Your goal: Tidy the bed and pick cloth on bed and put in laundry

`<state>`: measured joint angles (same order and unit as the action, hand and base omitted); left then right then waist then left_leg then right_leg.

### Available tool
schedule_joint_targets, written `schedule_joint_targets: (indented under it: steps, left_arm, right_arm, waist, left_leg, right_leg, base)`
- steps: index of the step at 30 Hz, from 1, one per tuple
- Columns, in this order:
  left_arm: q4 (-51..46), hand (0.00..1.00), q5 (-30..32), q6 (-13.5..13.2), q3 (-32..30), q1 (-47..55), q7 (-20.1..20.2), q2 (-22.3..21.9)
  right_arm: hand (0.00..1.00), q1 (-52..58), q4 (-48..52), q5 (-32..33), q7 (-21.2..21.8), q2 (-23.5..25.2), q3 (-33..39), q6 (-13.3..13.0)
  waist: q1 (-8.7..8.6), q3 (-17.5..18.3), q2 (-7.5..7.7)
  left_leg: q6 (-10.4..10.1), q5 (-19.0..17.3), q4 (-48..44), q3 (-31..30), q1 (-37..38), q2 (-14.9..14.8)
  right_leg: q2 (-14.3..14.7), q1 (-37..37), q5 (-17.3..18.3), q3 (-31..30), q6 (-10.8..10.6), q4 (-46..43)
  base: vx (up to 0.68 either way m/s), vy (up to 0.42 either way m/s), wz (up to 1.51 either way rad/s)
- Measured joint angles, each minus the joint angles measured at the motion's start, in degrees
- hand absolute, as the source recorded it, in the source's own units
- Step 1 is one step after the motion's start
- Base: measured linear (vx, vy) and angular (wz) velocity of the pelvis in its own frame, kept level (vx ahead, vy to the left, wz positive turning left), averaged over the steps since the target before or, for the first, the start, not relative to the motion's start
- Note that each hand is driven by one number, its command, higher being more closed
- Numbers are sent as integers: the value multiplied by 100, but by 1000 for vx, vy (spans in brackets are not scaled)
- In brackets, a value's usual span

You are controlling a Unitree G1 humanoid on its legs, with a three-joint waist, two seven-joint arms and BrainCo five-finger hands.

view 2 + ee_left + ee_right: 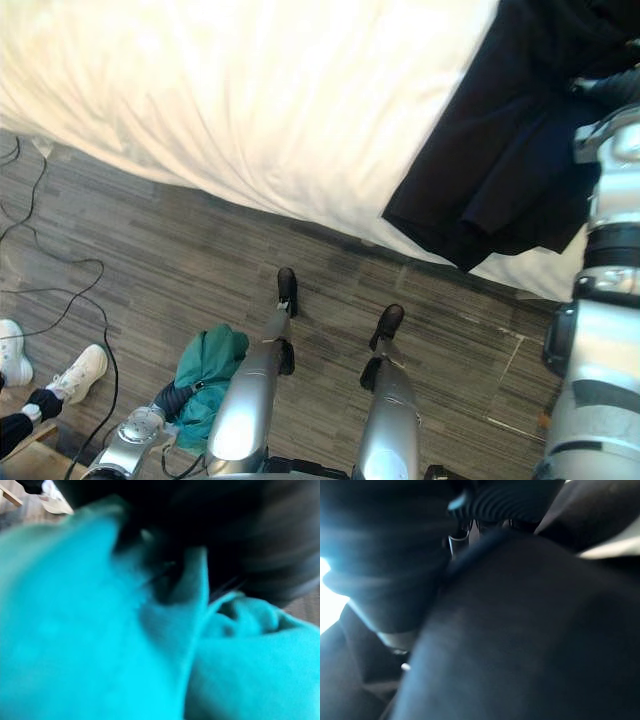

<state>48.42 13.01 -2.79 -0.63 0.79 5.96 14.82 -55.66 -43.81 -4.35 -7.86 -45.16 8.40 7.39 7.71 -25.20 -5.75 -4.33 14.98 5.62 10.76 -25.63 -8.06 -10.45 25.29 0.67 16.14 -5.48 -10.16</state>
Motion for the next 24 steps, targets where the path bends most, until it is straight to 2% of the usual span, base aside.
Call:
schedule_joint_targets:
  steps: [2,3,7,10,11,13,14,16,18,22,24]
  left_arm:
    - [-52,100,-68,100,8,0,-3,-74]
    - [-58,100,-74,114,11,0,-2,-81]
    - [-415,100,-120,516,53,20,61,-102]
    - [-587,100,-124,623,58,116,126,-103]
    - [-752,100,-124,708,51,251,151,-102]
    - [-848,100,-122,773,50,365,191,-105]
    - [-933,100,-117,813,40,515,251,-117]
    - [-938,100,-114,845,-12,698,262,-186]
    - [-934,100,27,879,-106,1029,318,-367]
    - [-831,100,355,840,-238,1409,343,-558]
    - [-459,100,354,691,-308,1432,294,-566]
  right_arm:
    - [100,411,185,192,-165,384,68,-312]
    - [100,453,203,194,-170,421,76,-339]
    - [100,1629,962,361,-251,1138,217,-758]
    - [100,2110,1301,550,-278,1445,246,-907]
    - [100,2486,1527,820,-306,1765,343,-1005]
    - [100,2917,1715,1115,-316,2138,487,-1103]
    - [100,3395,1811,1374,-296,2477,532,-1242]
    - [100,3910,1823,1630,-234,2810,575,-1371]
    - [100,4712,1757,1964,-172,3330,563,-1471]
    - [100,5784,1052,2054,30,3905,560,-1467]
    - [100,6227,317,1882,177,4093,568,-1468]
  waist:
    - [-132,39,23]
    - [-141,46,24]
    - [-298,93,38]
    - [-402,104,64]
    - [-494,127,107]
    - [-534,151,151]
    - [-539,290,226]
    - [-577,565,279]
    - [-705,945,335]
    - [-814,1451,370]
    - [-854,1737,360]
  left_leg:
    - [-33,-25,1,53,194,-4]
    - [-39,-29,1,63,212,-5]
    - [-145,-182,6,204,709,-12]
    - [-125,-222,5,298,885,-11]
    - [-113,-247,1,334,1044,-5]
    - [-151,-302,0,387,1277,-8]
    - [-181,-371,0,460,1478,-15]
    - [-169,-453,1,521,1612,-23]
    - [-160,-594,2,625,1915,-12]
    - [-204,-818,34,864,2492,-11]
    - [-237,-923,39,1003,2770,-50]
  right_leg:
    - [-12,-137,70,-26,9,-72]
    - [-12,-152,75,-31,6,-75]
    - [-13,-559,131,-121,-10,-66]
    - [-20,-738,126,-132,-27,6]
    - [-18,-913,116,-150,-41,81]
    - [-3,-1171,107,-180,-56,189]
    - [17,-1375,102,-230,-64,301]
    - [39,-1541,93,-259,-80,442]
    - [48,-1911,76,-280,-109,682]
    - [65,-2502,79,-384,-147,989]
    - [93,-2766,92,-435,-166,1106]
  base:
    - [46,-35,-5]
    - [24,-37,-11]
    - [29,-33,-15]
    - [48,-19,-9]
    - [59,-16,-11]
    - [116,-28,-16]
    - [138,-31,-23]
    - [113,-21,-18]
    - [163,-19,-17]
    - [133,-15,-27]
    - [94,-24,-25]
